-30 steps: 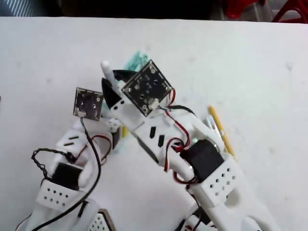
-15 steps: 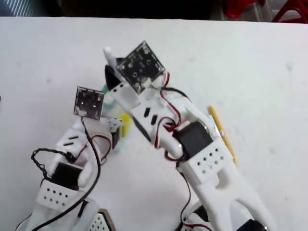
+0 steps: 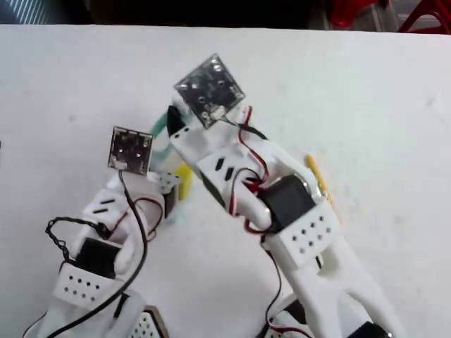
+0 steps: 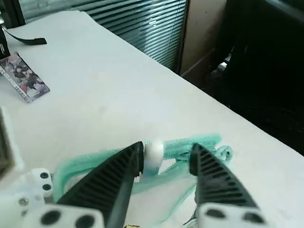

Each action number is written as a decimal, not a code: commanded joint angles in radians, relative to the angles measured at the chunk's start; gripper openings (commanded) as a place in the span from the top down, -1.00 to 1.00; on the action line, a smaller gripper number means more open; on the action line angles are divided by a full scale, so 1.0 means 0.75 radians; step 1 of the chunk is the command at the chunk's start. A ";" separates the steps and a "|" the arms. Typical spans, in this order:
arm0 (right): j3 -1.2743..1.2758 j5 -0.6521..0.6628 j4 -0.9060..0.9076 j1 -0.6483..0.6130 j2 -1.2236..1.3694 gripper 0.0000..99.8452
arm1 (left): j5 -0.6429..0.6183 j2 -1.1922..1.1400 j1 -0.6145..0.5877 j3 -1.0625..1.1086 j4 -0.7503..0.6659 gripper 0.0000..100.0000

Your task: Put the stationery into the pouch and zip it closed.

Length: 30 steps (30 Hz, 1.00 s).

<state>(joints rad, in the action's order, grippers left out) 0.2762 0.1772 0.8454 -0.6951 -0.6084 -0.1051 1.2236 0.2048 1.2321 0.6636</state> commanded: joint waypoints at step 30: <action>0.123 0.088 0.242 1.053 0.365 0.74 | 0.000 0.001 0.015 -0.008 0.004 0.57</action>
<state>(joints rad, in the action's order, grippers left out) 0.3759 0.1926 1.0234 0.0783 -0.4503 -0.1051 1.2236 0.2048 1.2321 0.6636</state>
